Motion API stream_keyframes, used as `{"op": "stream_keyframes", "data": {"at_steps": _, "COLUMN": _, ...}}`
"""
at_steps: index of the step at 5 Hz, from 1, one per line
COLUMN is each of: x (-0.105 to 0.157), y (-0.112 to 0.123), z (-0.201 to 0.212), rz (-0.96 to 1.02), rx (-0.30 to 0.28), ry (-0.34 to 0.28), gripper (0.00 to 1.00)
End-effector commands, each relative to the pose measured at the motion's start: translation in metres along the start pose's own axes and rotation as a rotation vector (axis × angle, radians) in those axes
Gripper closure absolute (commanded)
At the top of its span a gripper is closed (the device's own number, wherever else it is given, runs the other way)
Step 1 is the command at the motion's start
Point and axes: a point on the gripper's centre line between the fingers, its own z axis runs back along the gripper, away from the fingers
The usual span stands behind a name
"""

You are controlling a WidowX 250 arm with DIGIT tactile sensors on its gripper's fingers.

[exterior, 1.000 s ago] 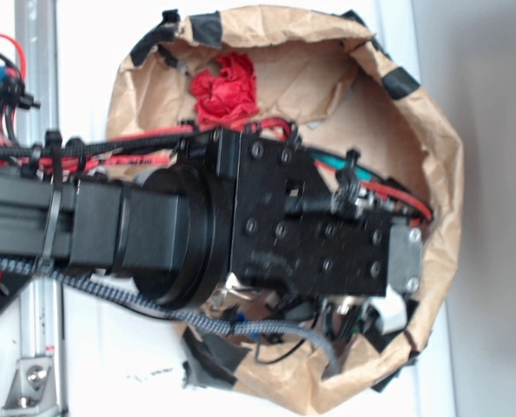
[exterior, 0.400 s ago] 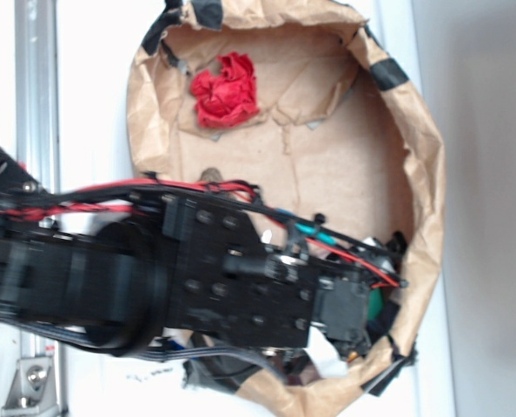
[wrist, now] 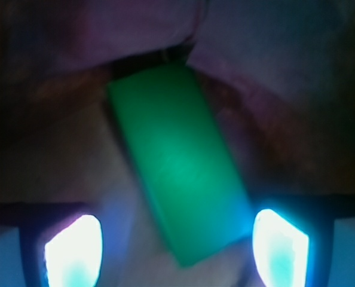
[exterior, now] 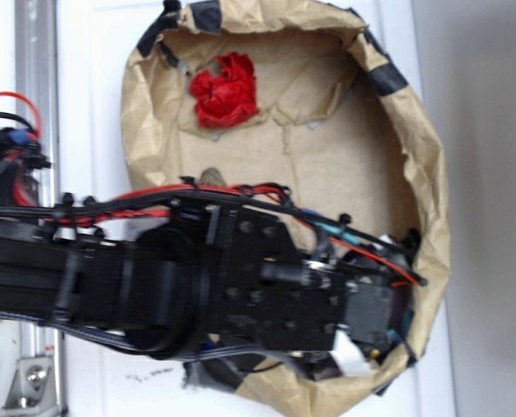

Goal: Grab the green block.

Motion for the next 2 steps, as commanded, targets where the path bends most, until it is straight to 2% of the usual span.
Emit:
{"op": "stream_keyframes", "data": {"at_steps": 1, "x": 0.0154, "y": 0.0137, "z": 0.008, "rz": 0.011, "rx": 0.03, "ry": -0.008, "gripper": 0.0}}
{"op": "stream_keyframes", "data": {"at_steps": 2, "x": 0.0144, "y": 0.0084, "z": 0.0054, "rz": 0.023, "rx": 0.014, "ry": 0.015, "gripper": 0.82}}
